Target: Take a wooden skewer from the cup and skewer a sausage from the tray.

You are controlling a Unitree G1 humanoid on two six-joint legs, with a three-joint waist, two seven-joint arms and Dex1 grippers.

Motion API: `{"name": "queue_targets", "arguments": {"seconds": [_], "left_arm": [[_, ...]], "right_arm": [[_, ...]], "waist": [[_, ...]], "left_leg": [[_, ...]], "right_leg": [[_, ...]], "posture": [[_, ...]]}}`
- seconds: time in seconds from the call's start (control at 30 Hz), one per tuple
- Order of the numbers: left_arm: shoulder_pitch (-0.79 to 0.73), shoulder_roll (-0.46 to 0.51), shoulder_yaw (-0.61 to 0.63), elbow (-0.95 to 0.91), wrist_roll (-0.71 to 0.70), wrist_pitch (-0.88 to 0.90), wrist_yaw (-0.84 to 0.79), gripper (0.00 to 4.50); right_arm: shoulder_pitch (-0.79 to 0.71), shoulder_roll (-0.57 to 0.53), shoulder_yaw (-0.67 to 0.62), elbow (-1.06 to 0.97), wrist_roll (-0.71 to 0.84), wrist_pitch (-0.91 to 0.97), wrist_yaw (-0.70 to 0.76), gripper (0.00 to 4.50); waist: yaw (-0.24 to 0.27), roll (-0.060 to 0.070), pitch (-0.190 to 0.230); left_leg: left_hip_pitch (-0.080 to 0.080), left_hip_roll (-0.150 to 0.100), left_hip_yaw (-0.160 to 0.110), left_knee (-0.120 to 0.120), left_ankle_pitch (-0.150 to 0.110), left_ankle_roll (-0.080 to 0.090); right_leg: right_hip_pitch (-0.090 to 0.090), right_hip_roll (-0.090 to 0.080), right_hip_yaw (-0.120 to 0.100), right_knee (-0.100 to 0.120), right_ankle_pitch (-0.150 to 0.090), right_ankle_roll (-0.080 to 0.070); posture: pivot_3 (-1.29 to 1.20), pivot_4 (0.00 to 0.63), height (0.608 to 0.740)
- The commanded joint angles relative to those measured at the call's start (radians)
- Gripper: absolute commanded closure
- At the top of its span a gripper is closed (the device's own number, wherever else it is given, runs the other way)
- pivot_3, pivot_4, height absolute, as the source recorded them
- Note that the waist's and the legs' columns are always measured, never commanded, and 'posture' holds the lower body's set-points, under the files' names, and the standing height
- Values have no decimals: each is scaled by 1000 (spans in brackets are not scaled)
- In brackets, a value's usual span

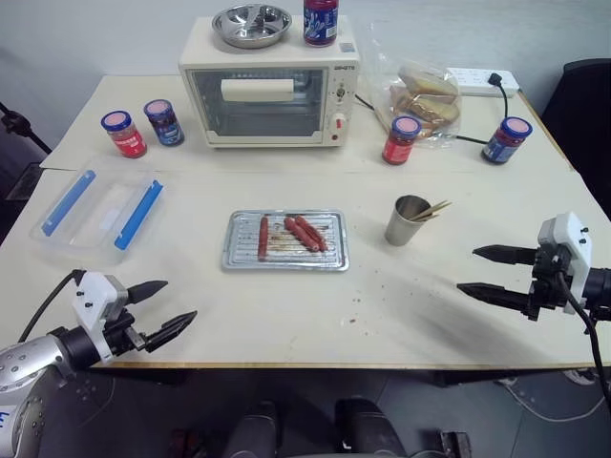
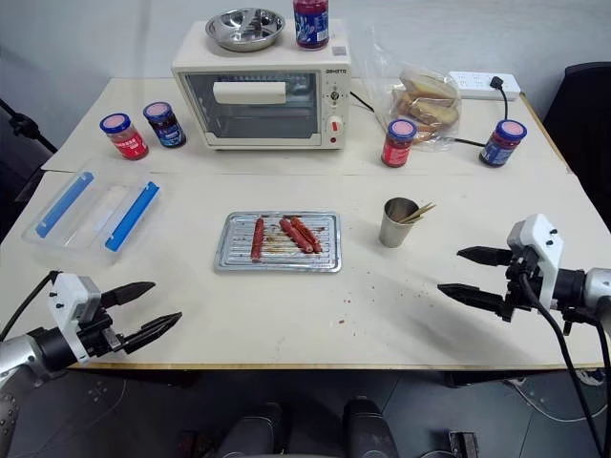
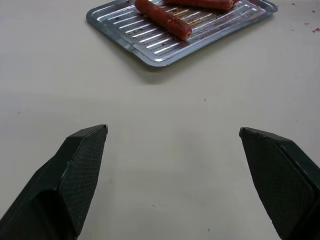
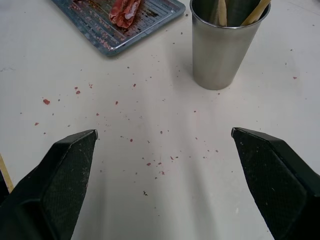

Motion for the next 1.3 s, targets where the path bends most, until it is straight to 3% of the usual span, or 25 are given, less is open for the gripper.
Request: {"name": "queue_targets", "arguments": {"seconds": [0.03, 0.43, 0.57, 0.77, 0.97, 1.3], "left_arm": [[10, 3, 16, -12, -10, 0, -5, 42], [-41, -9, -26, -70, -60, 90, 20, 42], [-210, -8, -122, -152, -166, 200, 46, 42], [-477, -25, -229, -135, -277, 314, 50, 42], [-692, -40, -360, -76, -305, 363, -32, 42], [-817, -80, -457, 33, -244, 327, -83, 42]], "right_arm": [[-6, -14, -9, -11, -9, -26, -2, 0], [-23, 38, 7, -97, 4, 40, -119, 0], [2, 178, -38, -244, 63, 103, -310, 0], [-33, 319, -60, -358, 137, 188, -521, 0], [-62, 372, -35, -378, 147, 192, -616, 0], [-134, 438, 51, -342, 125, 160, -656, 0]], "waist": [[0, 0, 0], [0, 0, 0], [5, -1, 0], [0, -1, 0], [-3, -1, 0], [-3, -1, 0]], "left_leg": [[0, 0, 0, 0, 0, 0], [0, 0, 0, 0, 0, 0], [0, 0, -1, 1, 0, 0], [-2, -2, -3, 3, 1, -1], [-2, -2, -2, 3, 1, -1], [-2, -3, -2, 4, 1, -1]], "right_leg": [[0, 0, 0, 0, 0, 0], [0, 0, 0, 0, 0, 0], [0, 0, -1, 1, 0, 0], [0, -1, -1, 2, 1, 1], [-1, 0, -1, 3, 1, 1], [-2, 0, 0, 4, 1, 1]], "posture": [[0, 150, 740], [0, 150, 740], [0, 150, 740], [0, 150, 740], [0, 150, 740], [0, 150, 740]]}}
